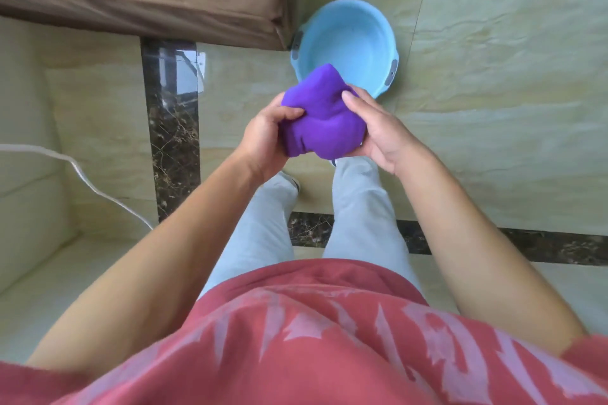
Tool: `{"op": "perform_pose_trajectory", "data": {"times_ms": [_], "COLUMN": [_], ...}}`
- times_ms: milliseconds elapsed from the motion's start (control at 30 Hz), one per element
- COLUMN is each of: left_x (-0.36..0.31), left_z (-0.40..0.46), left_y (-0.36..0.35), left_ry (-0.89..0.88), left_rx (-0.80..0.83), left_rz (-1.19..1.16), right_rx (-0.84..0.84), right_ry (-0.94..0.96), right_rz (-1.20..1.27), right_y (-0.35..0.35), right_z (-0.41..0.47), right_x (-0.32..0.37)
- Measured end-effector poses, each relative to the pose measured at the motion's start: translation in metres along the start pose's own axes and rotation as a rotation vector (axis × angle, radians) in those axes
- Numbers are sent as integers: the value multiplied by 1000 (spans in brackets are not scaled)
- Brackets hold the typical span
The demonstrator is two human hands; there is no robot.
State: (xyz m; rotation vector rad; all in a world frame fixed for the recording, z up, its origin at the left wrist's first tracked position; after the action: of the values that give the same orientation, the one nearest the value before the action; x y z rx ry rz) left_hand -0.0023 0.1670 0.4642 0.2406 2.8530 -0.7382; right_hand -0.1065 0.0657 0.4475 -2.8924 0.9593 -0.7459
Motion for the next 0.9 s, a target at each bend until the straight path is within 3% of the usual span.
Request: {"op": "perform_pose_trajectory", "data": {"times_ms": [133,300,400,600,700,900], "left_x": [21,-1,-1,-2,1,3], "left_z": [36,94,142,275,345,459], "left_y": [-28,-61,-75,-61,-35,27], "left_ry": [19,-170,-141,14,64,-5], "left_rx": [-132,-192,-159,-183,-210,-279], "left_rz": [71,572,755,985,1117,1302], "right_rx": [6,-147,-212,-262,-277,-362], "right_ry": [55,98,48,-98,-206,-163], "right_rz": [2,-142,-274,-468,-388,-447], "right_y": [52,132,169,204,214,227], "right_z": [14,43,84,194,259,382], "right_x": [12,36,36,8,-26,-69]}}
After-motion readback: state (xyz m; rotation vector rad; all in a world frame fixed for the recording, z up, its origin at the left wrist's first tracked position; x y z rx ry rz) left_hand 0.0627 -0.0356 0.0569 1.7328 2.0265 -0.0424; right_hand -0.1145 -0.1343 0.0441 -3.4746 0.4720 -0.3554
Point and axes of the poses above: each hand's wrist, its own z-axis towards the middle knuckle, its own y-axis out of the back of the hand, x = y × z, the point moved 10 cm from there along z, towards the middle knuckle, and after that the axes turned 10 degrees about -z, right-handed, at the moved point
